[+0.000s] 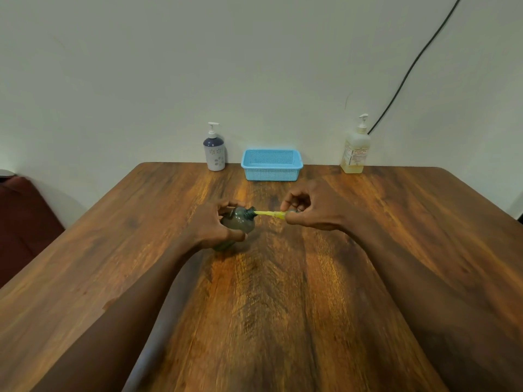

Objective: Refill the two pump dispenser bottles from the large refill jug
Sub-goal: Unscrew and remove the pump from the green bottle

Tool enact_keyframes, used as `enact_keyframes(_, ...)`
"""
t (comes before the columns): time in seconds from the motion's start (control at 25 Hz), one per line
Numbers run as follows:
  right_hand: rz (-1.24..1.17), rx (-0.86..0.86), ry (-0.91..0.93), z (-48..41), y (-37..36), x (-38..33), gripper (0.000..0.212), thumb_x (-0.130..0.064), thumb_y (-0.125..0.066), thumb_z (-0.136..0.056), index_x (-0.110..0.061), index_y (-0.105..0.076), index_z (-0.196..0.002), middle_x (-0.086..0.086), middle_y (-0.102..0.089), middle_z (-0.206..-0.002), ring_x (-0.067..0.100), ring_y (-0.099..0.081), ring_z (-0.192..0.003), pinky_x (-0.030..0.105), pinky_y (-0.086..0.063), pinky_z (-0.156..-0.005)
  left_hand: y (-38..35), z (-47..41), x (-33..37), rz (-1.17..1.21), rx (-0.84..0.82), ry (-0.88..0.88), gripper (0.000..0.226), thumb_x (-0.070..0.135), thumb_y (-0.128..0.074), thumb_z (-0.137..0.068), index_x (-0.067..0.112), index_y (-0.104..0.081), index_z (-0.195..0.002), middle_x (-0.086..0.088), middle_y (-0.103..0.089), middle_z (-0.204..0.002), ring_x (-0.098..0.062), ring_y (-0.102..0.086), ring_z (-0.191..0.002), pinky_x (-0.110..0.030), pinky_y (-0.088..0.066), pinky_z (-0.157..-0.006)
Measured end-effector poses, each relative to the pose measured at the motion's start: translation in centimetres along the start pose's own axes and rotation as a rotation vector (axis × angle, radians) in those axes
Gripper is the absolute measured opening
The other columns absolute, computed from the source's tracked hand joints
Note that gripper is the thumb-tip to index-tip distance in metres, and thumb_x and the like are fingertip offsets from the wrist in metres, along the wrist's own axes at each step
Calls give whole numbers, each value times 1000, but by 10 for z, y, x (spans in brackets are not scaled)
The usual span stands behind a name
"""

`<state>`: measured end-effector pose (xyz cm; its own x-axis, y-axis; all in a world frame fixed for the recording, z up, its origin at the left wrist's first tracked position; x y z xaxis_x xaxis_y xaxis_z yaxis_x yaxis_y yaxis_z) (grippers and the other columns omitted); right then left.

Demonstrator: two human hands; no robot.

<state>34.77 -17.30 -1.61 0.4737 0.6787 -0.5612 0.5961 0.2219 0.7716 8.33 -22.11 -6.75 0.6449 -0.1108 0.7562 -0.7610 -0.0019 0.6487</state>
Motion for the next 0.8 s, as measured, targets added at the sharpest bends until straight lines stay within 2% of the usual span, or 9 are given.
enact_keyframes(0.16, -113, 84, -42, 10, 6, 5, 6, -8, -80, -82, -11, -79, -86, -9, -66, -66, 0, -56, -57, 11, -43, -55, 8, -1, -9, -9, 22, 21, 87, 52, -85, -51, 36, -59, -132, 7, -63, -124, -11, -61, -111, -35, -57, -92)
enact_keyframes(0.28, -192, 135, -81, 14, 3, 11, 5, -11, -81, -84, -12, -79, -88, 3, -75, -75, 21, -68, -65, 24, -53, -61, 11, 0, -13, 25, 112, -11, 73, 29, -93, -67, 30, -60, -133, 8, -62, -122, -9, -60, -110, -27, -54, -87)
enact_keyframes(0.36, -230, 171, -116, 15, -4, 15, 7, -14, -82, -83, -10, -78, -87, 5, -76, -77, 24, -70, -65, 28, -55, -61, 9, 1, -12, 110, 168, -6, 68, 21, -93, -70, 27, -62, -130, 12, -63, -118, -4, -59, -108, -23, -51, -85)
enact_keyframes(0.44, -271, 170, -168, 16, -14, 19, 11, -16, -84, -82, -9, -77, -86, 6, -77, -76, 22, -71, -62, 29, -57, -57, 2, 3, -10, 171, 196, -8, 66, 23, -94, -68, 27, -63, -127, 15, -64, -116, -1, -61, -106, -22, -51, -86)
enact_keyframes(0.6, -243, 113, -283, 13, -41, 28, 29, -39, -89, -76, -16, -75, -85, 3, -78, -78, 26, -75, -71, 36, -60, -66, -5, 3, -15, 186, 218, -1, 75, 32, -95, -67, 24, -61, -133, 8, -66, -124, -4, -62, -112, -28, -53, -93)
enact_keyframes(0.72, -277, 93, -419, 11, -62, 30, 29, -33, -90, -74, -22, -73, -95, 0, -76, -80, 15, -71, -69, 25, -54, -60, -3, 4, -15, 176, 179, -19, 72, 40, -93, -65, 33, -60, -130, 12, -63, -124, -4, -58, -113, -27, -49, -92)
enact_keyframes(0.8, -343, 109, -495, 8, -79, 29, 32, -26, -90, -73, -25, -72, -99, 1, -77, -83, 15, -74, -73, 25, -55, -61, -2, 7, -15, 180, 128, -28, 66, 41, -89, -68, 43, -57, -125, 20, -60, -121, 0, -57, -112, -26, -48, -92)
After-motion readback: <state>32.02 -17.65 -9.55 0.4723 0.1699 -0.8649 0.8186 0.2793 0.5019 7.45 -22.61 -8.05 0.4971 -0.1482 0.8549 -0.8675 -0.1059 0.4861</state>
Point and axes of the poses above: each hand's wrist, its own z-axis away from the middle knuckle, its own y-axis out of the back of the hand, x = y × z, the point moved 2 cm from there along -z, towards the middle knuckle
